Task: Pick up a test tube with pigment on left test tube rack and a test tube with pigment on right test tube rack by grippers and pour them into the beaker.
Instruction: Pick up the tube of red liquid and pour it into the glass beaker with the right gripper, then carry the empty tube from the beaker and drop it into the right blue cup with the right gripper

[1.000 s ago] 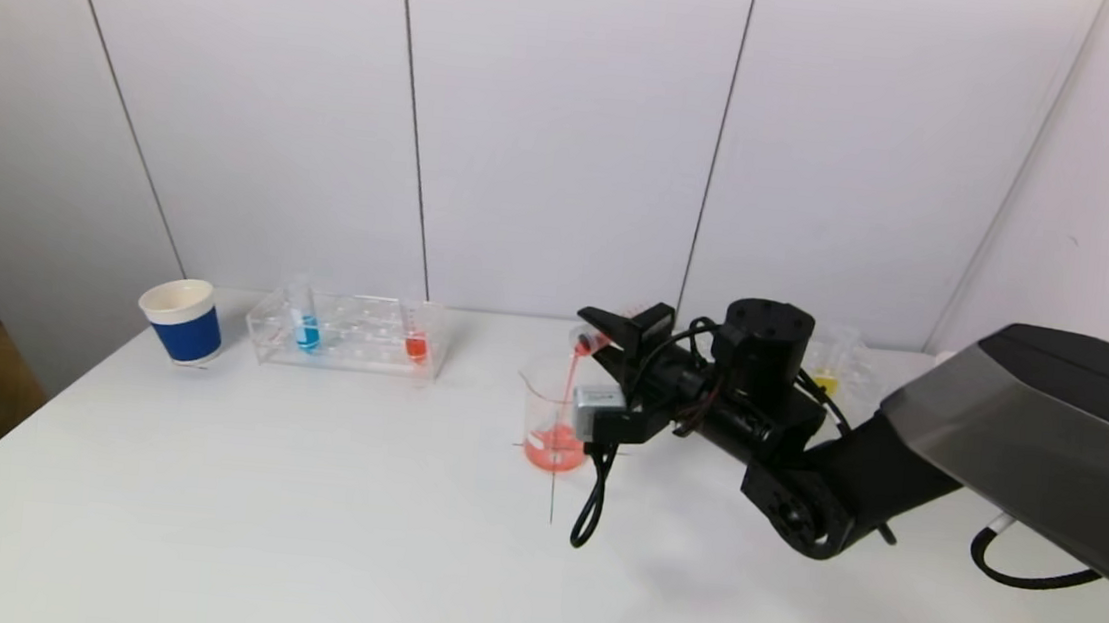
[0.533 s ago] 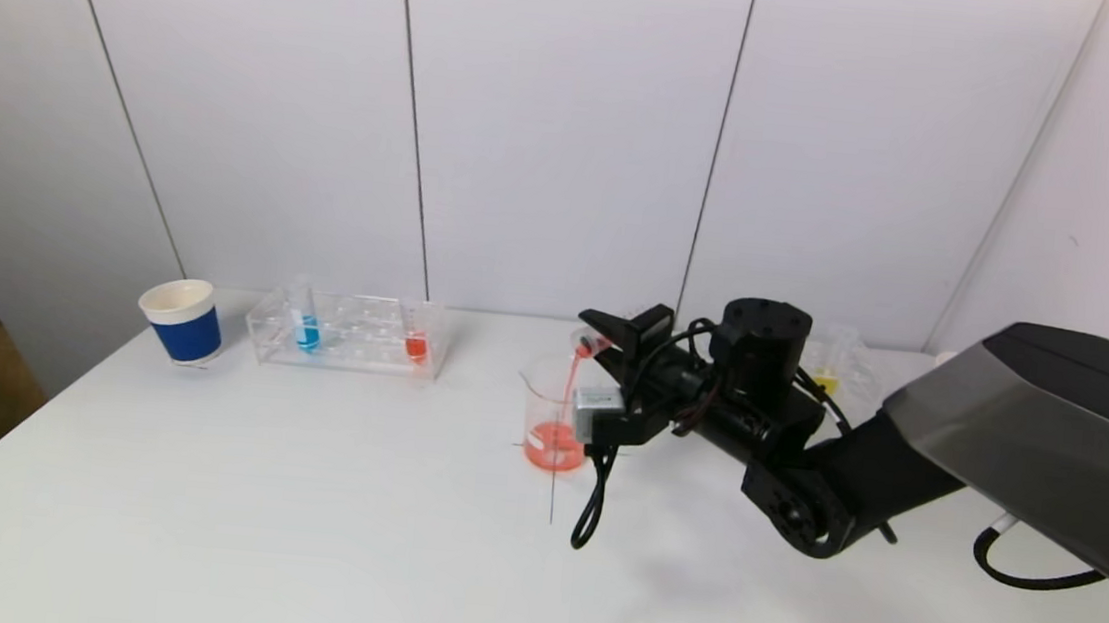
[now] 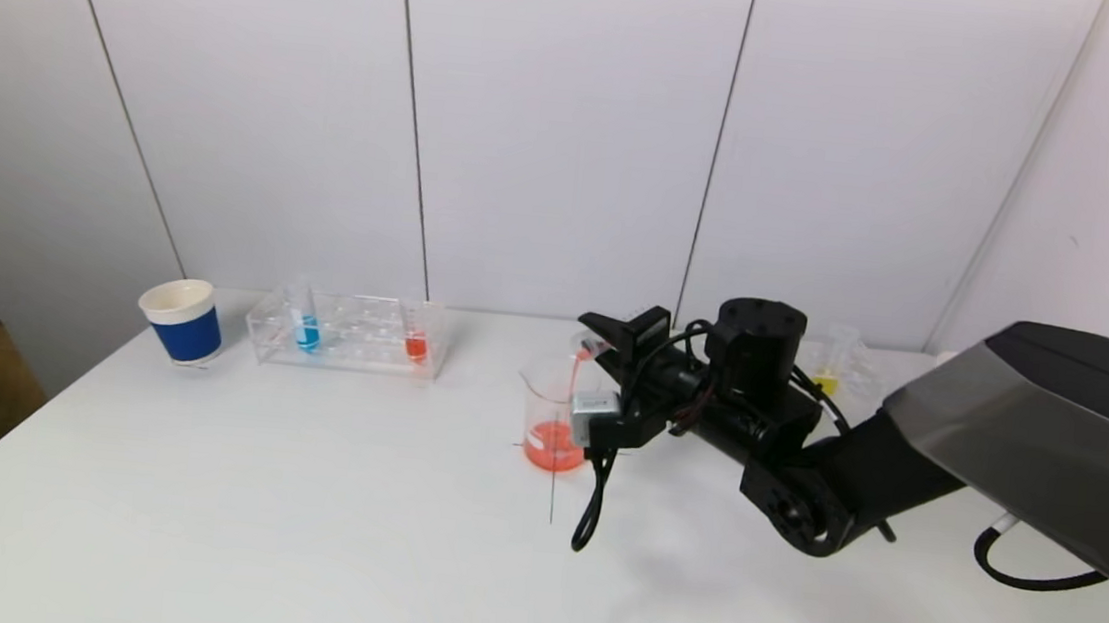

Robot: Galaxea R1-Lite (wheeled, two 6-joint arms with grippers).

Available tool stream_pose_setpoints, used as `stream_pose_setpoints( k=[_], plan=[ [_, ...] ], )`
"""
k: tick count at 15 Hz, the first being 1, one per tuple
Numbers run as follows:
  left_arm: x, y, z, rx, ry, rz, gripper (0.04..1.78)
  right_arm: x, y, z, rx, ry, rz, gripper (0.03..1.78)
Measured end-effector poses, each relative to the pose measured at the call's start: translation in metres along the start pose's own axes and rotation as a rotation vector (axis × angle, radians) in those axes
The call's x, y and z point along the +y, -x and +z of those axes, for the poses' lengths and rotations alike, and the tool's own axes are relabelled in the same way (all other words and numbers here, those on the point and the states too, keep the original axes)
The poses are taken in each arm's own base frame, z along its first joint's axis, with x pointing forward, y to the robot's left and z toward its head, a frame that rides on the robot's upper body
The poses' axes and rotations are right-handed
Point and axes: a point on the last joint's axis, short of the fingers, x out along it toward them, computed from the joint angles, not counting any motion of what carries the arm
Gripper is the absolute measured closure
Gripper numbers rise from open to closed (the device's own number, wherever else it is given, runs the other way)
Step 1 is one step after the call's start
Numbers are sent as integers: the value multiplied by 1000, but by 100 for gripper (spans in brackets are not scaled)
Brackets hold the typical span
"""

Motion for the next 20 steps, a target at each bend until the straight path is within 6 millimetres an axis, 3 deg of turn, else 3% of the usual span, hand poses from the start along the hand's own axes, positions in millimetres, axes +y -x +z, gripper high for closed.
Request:
stream_pose_setpoints(
  k=[20],
  plan=[
    [0, 0, 0, 0, 0, 0, 6, -8, 3, 1, 9, 92, 15, 131]
  ],
)
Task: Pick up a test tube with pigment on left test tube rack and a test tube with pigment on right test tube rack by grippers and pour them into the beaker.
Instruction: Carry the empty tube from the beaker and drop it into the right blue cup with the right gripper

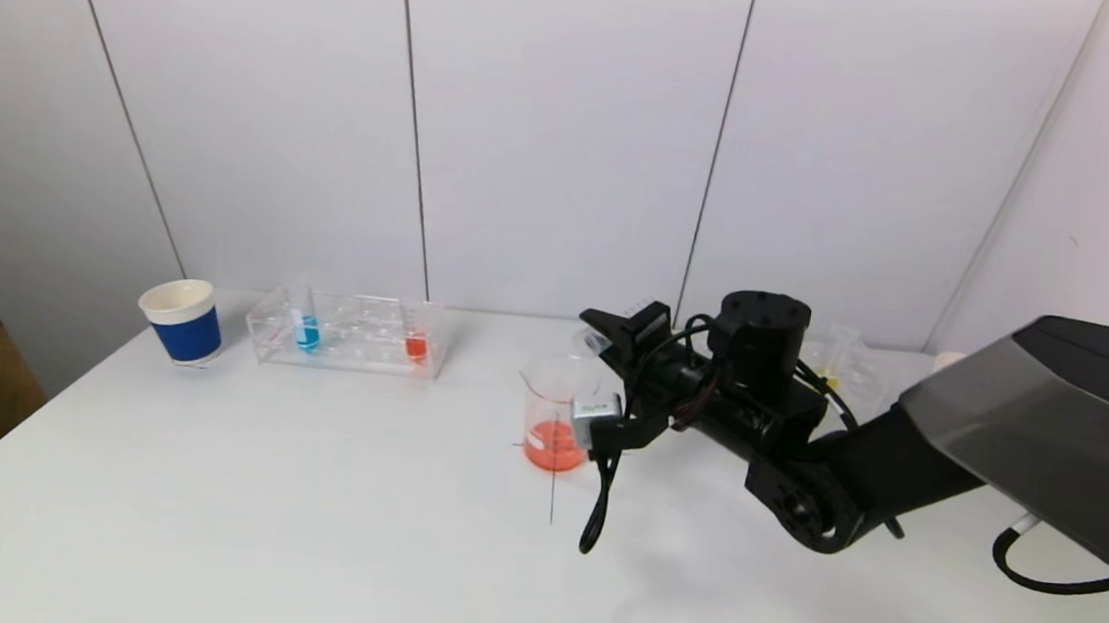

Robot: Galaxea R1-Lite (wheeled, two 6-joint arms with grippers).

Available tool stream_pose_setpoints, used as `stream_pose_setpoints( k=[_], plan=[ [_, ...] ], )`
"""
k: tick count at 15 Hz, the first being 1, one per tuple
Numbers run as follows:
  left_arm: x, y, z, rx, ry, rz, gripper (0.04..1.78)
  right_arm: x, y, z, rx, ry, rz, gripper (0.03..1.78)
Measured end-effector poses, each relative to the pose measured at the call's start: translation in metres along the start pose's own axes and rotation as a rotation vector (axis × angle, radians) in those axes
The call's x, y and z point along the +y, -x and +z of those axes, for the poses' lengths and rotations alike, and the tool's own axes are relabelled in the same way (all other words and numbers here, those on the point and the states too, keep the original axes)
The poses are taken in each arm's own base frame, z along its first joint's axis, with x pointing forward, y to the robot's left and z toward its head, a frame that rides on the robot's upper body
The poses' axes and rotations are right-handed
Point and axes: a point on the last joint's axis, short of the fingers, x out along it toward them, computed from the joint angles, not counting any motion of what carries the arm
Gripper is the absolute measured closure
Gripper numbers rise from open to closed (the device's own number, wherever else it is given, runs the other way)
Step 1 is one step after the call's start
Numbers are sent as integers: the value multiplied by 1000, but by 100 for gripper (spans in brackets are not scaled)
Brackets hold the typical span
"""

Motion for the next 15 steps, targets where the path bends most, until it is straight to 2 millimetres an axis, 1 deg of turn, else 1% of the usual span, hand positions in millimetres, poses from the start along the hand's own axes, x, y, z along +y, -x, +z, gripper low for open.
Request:
stream_pose_setpoints(
  k=[4, 7, 15],
  plan=[
    [0, 0, 0, 0, 0, 0, 6, -2, 0, 2, 8, -40, -10, 131],
    [0, 0, 0, 0, 0, 0, 6, -4, -1, 6, 1, -109, -34, 131],
    [0, 0, 0, 0, 0, -1, 6, -17, -3, 21, 67, -444, -181, 131]
  ],
)
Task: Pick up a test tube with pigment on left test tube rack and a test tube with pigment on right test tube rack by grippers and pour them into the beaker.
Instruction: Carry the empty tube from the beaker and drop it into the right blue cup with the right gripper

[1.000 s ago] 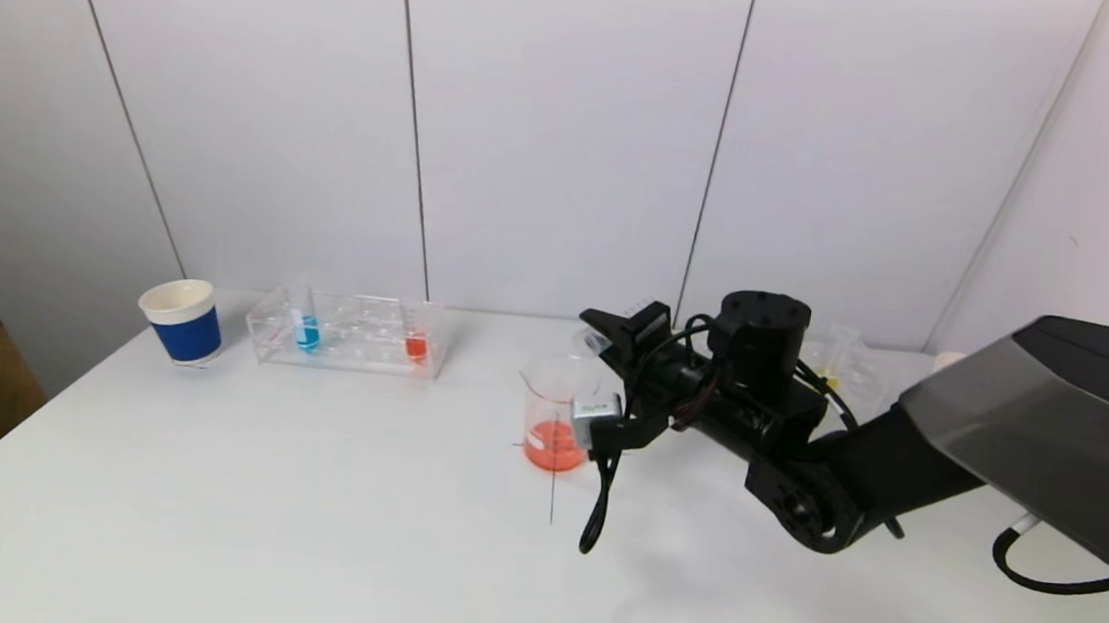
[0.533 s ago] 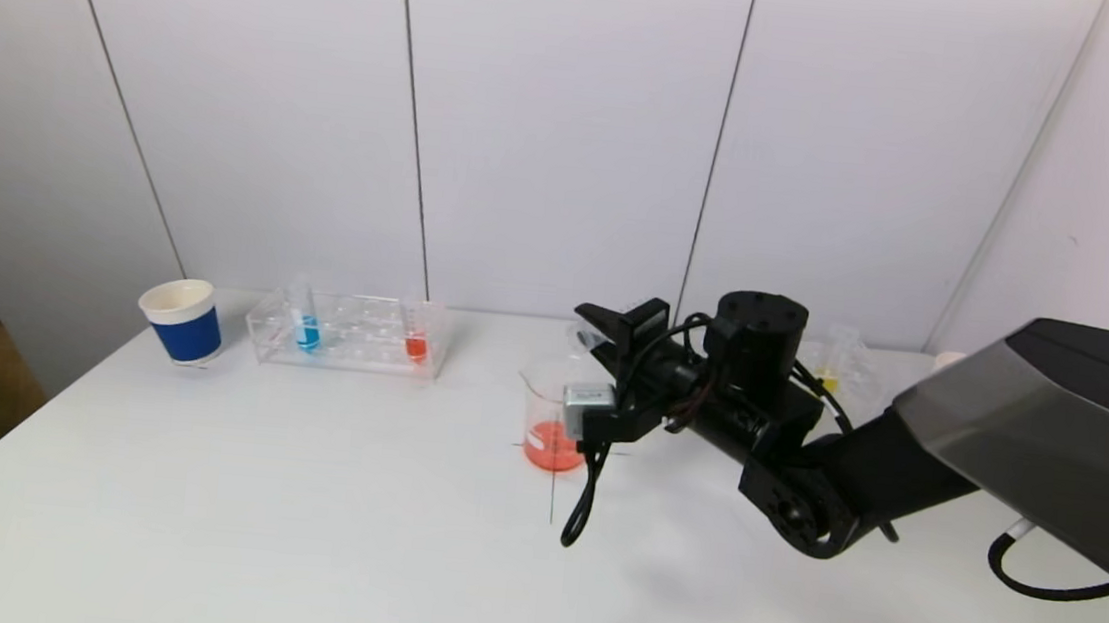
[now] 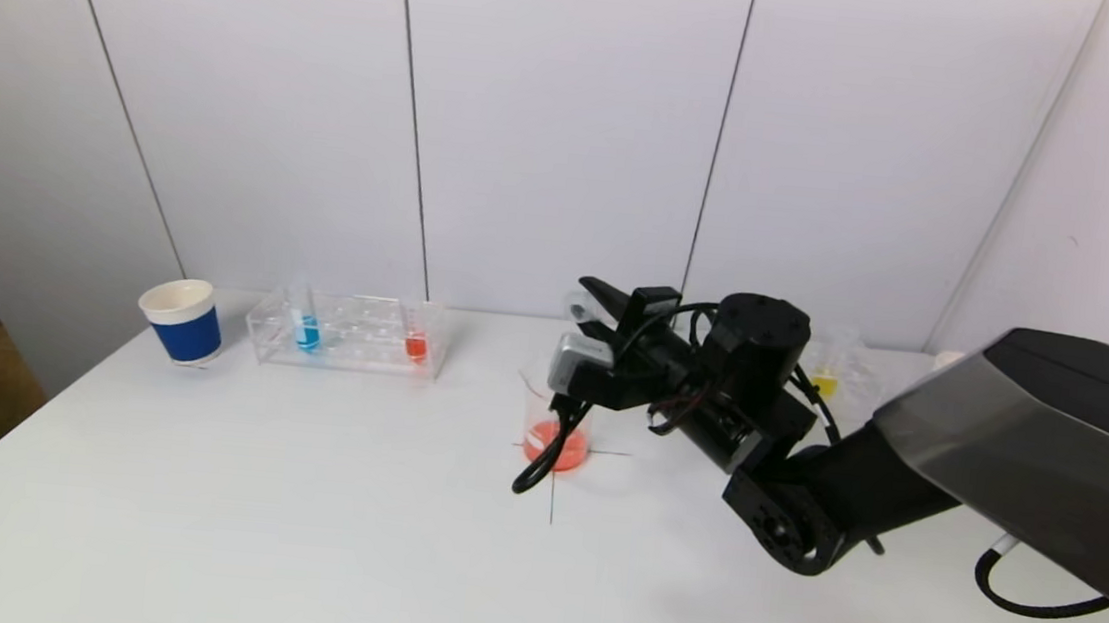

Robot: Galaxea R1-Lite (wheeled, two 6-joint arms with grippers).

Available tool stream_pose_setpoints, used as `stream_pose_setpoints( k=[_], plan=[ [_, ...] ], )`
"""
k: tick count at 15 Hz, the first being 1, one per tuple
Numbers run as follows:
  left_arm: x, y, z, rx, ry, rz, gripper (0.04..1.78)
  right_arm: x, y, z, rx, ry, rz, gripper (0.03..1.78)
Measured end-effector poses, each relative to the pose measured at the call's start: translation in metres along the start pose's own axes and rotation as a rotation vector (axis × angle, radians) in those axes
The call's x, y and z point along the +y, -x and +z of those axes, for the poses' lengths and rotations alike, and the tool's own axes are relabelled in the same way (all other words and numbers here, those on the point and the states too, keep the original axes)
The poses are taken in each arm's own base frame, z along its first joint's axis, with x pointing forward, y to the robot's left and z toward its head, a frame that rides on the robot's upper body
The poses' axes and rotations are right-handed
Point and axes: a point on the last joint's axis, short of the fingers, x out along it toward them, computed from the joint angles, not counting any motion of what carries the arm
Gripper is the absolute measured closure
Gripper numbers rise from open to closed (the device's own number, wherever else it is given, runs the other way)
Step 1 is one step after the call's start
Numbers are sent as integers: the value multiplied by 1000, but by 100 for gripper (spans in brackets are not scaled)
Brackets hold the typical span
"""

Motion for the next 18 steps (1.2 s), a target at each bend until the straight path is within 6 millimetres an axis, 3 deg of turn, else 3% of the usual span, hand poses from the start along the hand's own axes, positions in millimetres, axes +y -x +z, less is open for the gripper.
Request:
stream_pose_setpoints(
  k=[4, 18],
  plan=[
    [0, 0, 0, 0, 0, 0, 6, -7, 2, 2, 18, -112, -47, 131],
    [0, 0, 0, 0, 0, 0, 6, -61, 18, -8, 186, -524, -283, 131]
  ],
)
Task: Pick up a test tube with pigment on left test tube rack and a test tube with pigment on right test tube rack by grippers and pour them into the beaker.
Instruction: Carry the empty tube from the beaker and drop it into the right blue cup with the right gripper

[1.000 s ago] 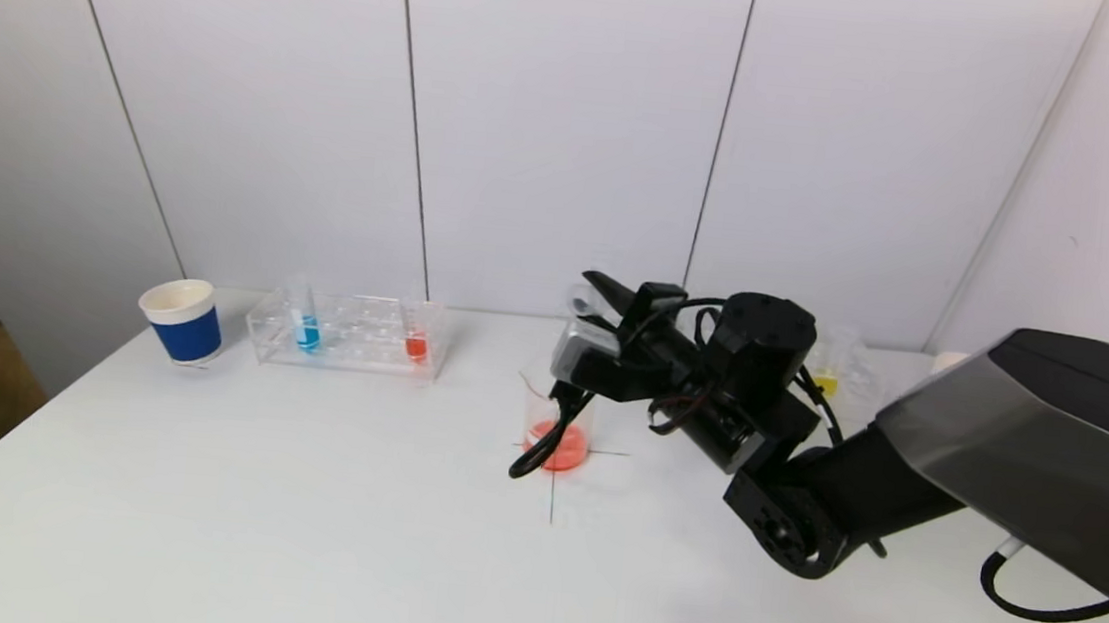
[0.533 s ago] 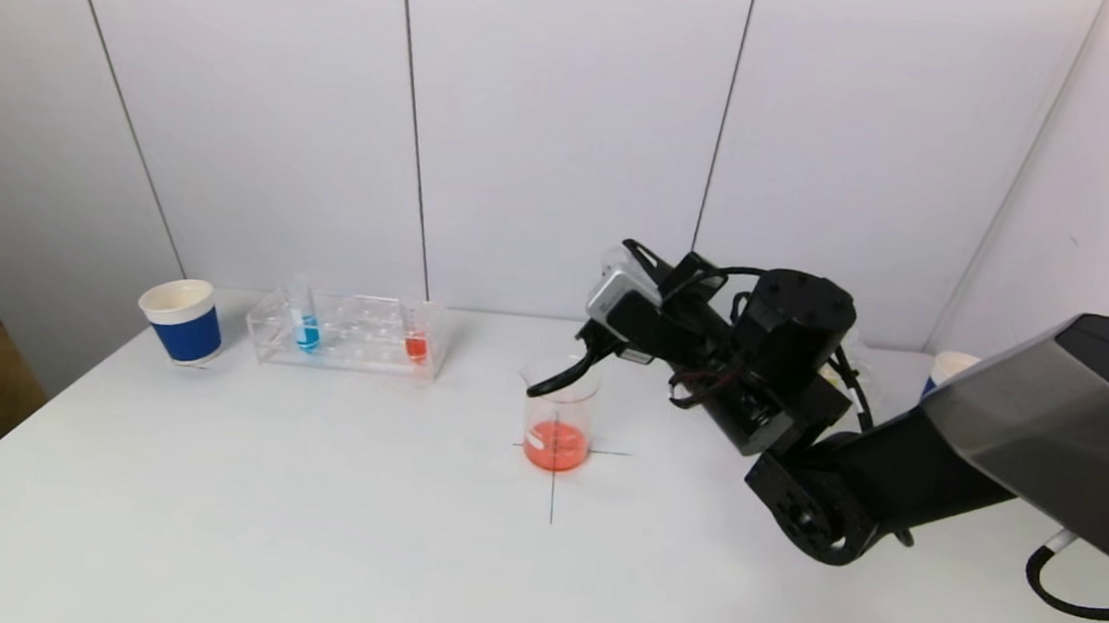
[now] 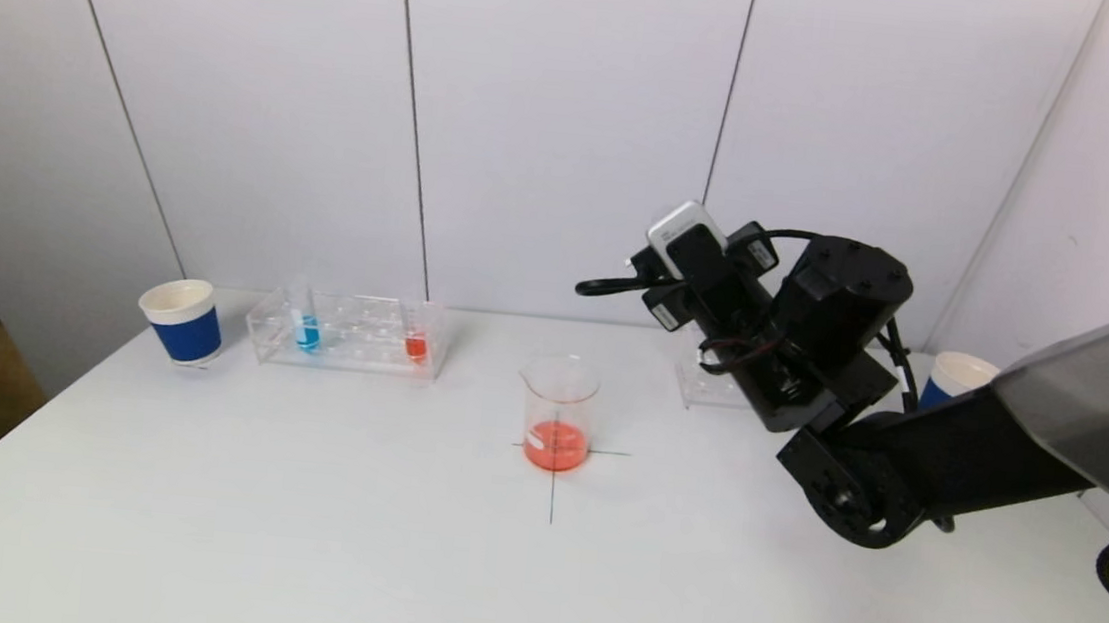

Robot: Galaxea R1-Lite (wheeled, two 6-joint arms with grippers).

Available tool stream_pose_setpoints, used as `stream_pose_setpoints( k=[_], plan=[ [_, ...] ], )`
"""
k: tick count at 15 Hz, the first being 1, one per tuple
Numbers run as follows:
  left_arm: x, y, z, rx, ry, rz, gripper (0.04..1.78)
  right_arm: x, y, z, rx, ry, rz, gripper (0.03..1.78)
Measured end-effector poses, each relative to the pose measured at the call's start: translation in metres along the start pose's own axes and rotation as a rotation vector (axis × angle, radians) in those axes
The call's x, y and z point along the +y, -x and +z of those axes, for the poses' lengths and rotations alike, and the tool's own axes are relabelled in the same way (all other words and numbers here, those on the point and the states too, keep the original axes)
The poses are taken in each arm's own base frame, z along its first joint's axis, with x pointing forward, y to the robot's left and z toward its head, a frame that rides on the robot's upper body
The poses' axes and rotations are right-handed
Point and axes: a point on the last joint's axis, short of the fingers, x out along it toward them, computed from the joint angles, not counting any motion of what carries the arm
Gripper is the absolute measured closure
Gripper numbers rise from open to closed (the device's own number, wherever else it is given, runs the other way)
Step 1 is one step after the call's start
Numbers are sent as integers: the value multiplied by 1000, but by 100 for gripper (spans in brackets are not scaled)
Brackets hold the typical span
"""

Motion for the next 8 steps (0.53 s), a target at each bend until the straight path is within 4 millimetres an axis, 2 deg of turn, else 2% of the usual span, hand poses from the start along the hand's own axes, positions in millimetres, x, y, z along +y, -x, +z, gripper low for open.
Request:
stream_pose_setpoints(
  k=[8],
  plan=[
    [0, 0, 0, 0, 0, 0, 6, -28, 3, 5, 68, -213, -5, 131]
  ],
)
